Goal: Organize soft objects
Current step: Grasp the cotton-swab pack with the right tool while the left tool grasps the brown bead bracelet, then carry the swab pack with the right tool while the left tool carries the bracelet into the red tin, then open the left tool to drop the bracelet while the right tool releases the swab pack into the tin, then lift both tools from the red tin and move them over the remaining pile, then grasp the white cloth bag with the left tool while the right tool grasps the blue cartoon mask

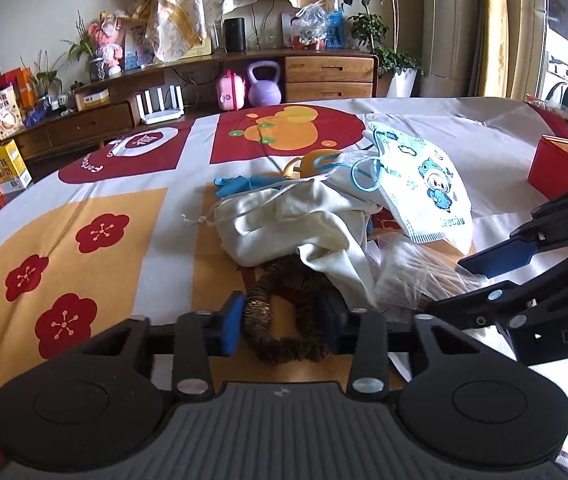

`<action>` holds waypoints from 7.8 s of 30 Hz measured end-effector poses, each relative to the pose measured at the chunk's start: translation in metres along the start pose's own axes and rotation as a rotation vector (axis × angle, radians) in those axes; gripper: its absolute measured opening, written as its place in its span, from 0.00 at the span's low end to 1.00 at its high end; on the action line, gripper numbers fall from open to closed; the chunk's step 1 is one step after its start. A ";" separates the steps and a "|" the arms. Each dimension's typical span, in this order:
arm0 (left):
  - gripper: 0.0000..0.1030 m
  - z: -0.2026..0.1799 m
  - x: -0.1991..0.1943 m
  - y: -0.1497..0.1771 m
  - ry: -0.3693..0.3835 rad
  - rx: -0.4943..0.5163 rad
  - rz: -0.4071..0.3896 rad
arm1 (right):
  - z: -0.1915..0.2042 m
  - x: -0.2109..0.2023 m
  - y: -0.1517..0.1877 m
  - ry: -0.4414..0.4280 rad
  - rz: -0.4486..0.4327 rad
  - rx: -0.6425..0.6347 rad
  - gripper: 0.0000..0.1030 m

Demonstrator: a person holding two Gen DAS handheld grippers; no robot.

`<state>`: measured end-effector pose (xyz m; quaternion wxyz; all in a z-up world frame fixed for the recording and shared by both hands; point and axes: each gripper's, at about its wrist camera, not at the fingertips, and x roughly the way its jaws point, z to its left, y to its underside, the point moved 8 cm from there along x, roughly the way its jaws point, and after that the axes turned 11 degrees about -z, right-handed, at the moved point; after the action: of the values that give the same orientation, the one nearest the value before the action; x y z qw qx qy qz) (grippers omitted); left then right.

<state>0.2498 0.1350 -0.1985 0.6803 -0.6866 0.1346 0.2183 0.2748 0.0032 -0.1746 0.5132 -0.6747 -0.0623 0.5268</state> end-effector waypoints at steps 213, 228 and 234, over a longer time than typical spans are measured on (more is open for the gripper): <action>0.99 -0.060 -0.093 -0.069 0.231 -0.133 0.069 | -0.038 -0.167 -0.001 0.259 -0.242 0.323 1.00; 0.99 -0.043 -0.064 -0.037 0.137 -0.140 0.067 | -0.048 -0.102 -0.034 0.232 -0.163 0.255 0.99; 0.99 -0.029 -0.041 -0.038 0.081 -0.169 0.060 | -0.050 -0.072 -0.050 0.210 -0.147 0.218 0.98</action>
<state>0.2358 0.1026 -0.1456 0.6072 -0.7454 0.1638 0.2211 0.3053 -0.0499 -0.0946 0.6240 -0.6603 0.0000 0.4179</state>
